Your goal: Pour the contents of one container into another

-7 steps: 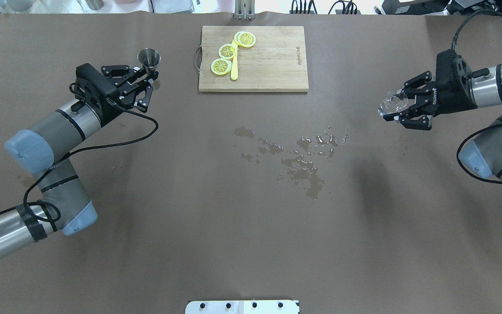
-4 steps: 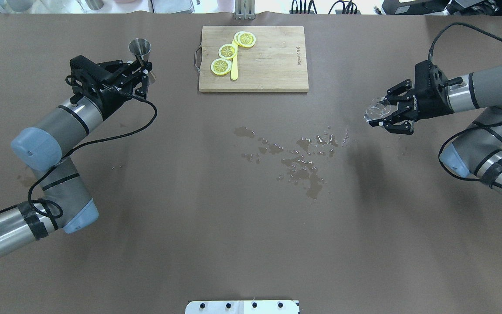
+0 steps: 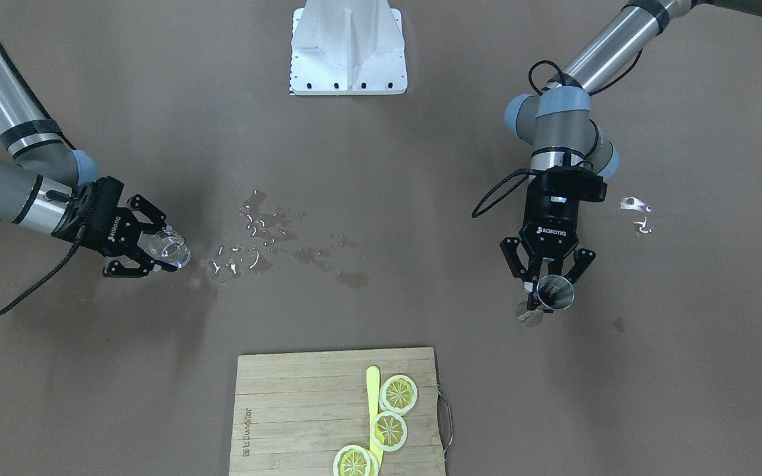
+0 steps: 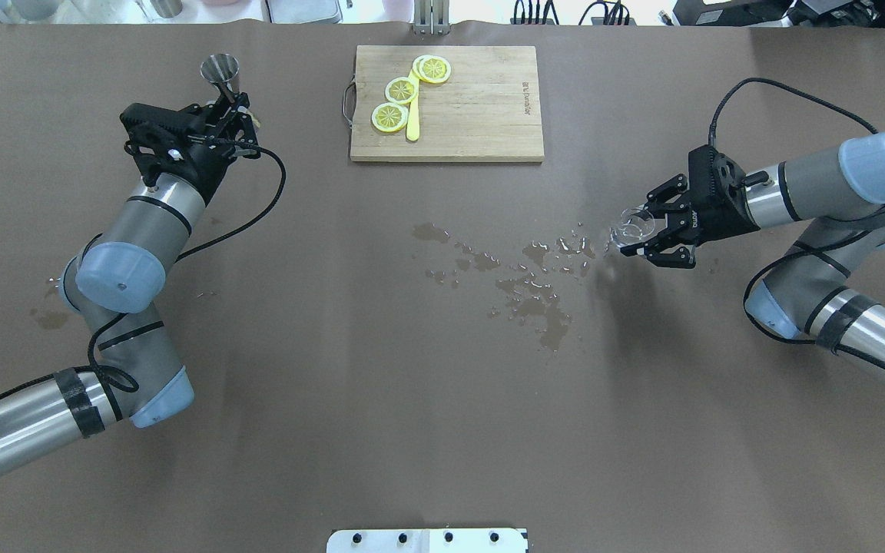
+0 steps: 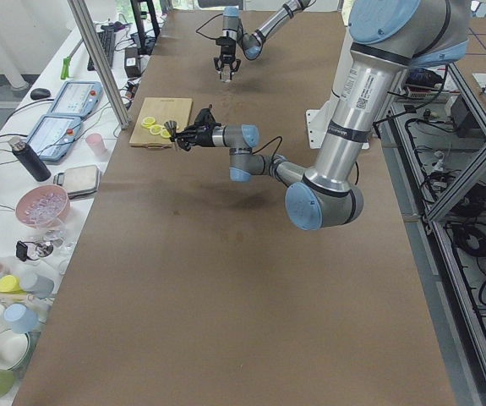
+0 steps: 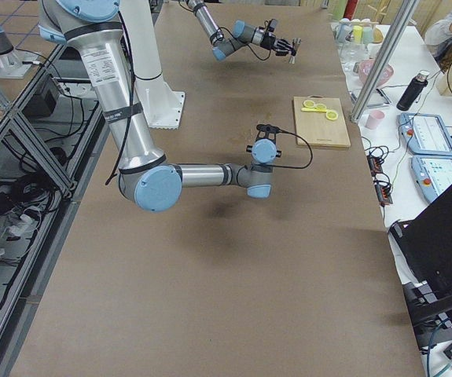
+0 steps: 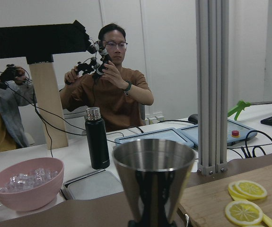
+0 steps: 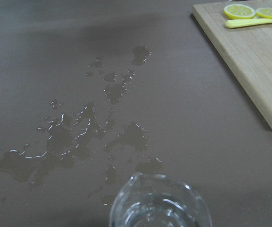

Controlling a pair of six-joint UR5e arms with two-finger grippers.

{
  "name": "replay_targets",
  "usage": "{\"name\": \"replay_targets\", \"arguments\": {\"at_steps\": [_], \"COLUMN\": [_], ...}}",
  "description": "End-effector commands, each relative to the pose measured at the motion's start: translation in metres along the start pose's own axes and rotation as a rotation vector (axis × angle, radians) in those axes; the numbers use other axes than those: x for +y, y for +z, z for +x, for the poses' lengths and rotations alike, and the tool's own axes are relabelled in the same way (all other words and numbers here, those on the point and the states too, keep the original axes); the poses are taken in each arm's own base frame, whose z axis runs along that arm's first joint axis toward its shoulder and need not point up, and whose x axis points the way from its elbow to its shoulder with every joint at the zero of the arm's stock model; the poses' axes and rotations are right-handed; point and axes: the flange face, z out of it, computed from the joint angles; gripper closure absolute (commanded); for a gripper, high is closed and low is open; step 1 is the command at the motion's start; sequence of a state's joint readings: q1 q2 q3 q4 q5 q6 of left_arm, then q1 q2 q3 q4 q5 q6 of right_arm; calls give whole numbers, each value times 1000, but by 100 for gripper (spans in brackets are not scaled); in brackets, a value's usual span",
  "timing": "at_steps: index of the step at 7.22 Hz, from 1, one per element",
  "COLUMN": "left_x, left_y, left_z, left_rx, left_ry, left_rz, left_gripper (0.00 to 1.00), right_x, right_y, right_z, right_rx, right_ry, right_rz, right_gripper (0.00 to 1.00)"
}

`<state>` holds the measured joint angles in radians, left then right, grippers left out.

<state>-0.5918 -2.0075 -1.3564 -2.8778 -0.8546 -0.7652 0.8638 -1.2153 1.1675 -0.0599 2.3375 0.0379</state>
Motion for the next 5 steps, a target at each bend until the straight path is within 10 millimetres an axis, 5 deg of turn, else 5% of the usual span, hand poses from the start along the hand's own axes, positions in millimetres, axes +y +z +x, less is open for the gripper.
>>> {"name": "replay_targets", "arguments": {"at_steps": [1, 5], "left_x": [8, 33], "left_y": [5, 16], "left_z": [17, 42], "left_rx": [-159, -356], "left_ry": [-19, -51], "left_rz": [11, -2], "left_gripper": [100, 100], "right_x": [4, 2], "right_y": [16, 29], "right_z": [-7, -1], "right_rx": [-1, 20], "right_ry": [4, 8], "right_rz": [-10, -18], "right_gripper": [100, 100]}}
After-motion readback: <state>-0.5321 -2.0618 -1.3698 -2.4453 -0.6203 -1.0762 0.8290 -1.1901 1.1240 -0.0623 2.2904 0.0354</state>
